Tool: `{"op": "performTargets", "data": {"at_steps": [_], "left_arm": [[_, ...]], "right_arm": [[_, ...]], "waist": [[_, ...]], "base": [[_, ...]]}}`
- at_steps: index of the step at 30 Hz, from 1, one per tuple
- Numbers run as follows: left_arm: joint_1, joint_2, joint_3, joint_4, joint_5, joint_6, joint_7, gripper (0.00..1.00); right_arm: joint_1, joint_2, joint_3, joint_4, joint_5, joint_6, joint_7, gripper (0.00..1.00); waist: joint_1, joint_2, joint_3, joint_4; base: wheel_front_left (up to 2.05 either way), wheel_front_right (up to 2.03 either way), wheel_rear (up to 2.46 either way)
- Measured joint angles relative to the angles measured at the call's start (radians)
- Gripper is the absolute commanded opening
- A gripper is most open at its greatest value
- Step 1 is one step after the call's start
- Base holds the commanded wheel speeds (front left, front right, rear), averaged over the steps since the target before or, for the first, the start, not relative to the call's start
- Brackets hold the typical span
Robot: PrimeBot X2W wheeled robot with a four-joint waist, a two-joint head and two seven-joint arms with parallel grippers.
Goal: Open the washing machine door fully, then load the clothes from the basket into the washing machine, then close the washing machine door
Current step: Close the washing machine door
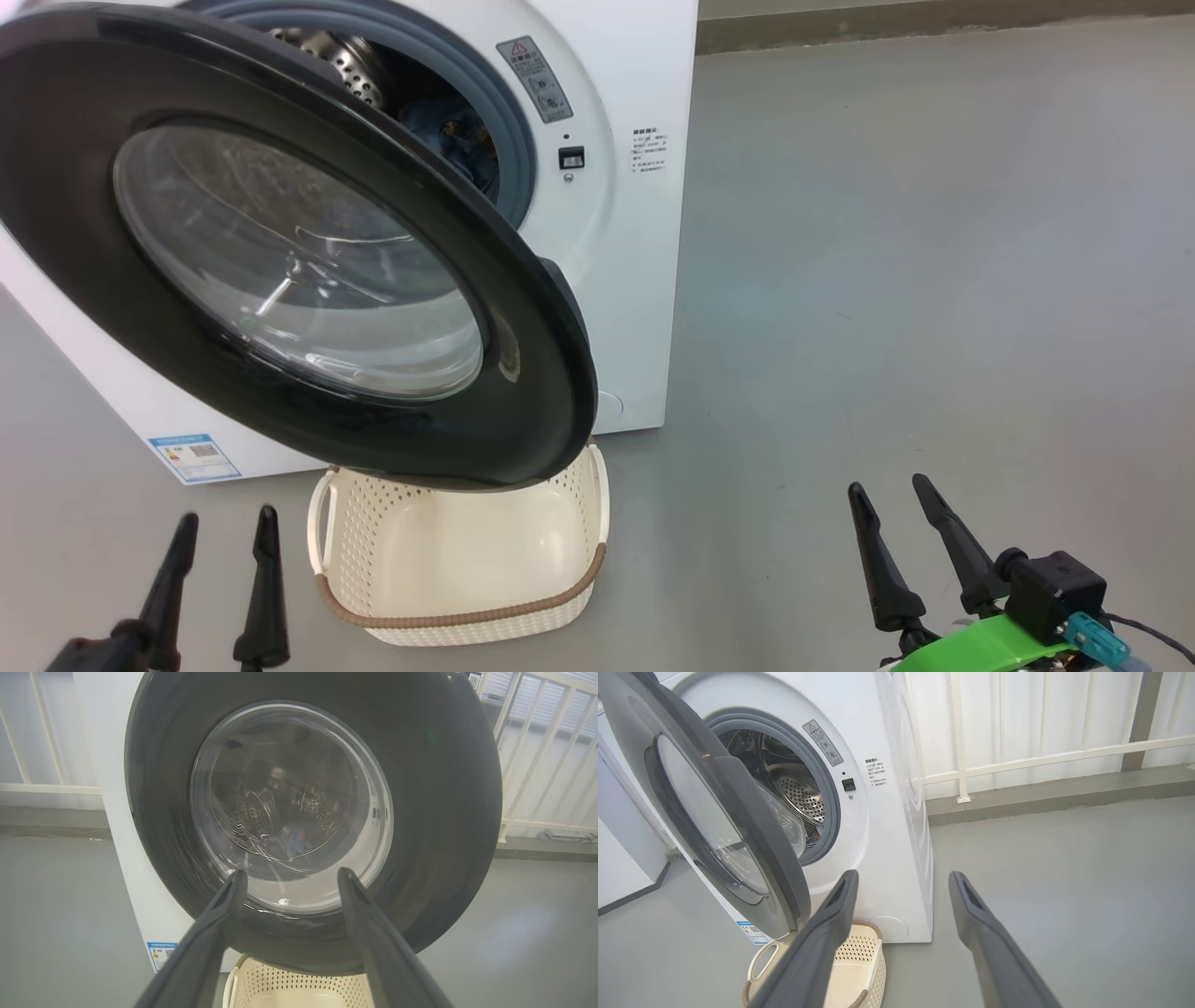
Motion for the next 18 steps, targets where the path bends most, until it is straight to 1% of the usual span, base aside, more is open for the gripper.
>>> {"op": "performTargets", "data": {"at_steps": [4, 8, 18], "left_arm": [[0.008, -0.005, 0.003, 0.031, 0.043, 0.0, 0.0, 1.0], [0.008, -0.007, 0.003, 0.046, 0.063, 0.0, 0.0, 1.0], [0.008, -0.009, 0.014, 0.078, 0.073, 0.0, 0.0, 1.0]], "right_arm": [[0.0, 0.0, 0.002, -0.003, -0.026, 0.0, 0.0, 1.0], [0.0, 0.0, 0.003, -0.005, -0.034, 0.0, 0.0, 1.0], [0.0, 0.0, 0.002, -0.006, -0.044, 0.0, 0.0, 1.0]], "waist": [[0.0, 0.0, -0.002, -0.002], [0.0, 0.0, -0.004, -0.005], [0.0, 0.0, -0.011, -0.006]], "base": [[0.0, 0.0, 0.0], [0.0, 0.0, 0.0], [0.0, 0.0, 0.0]]}}
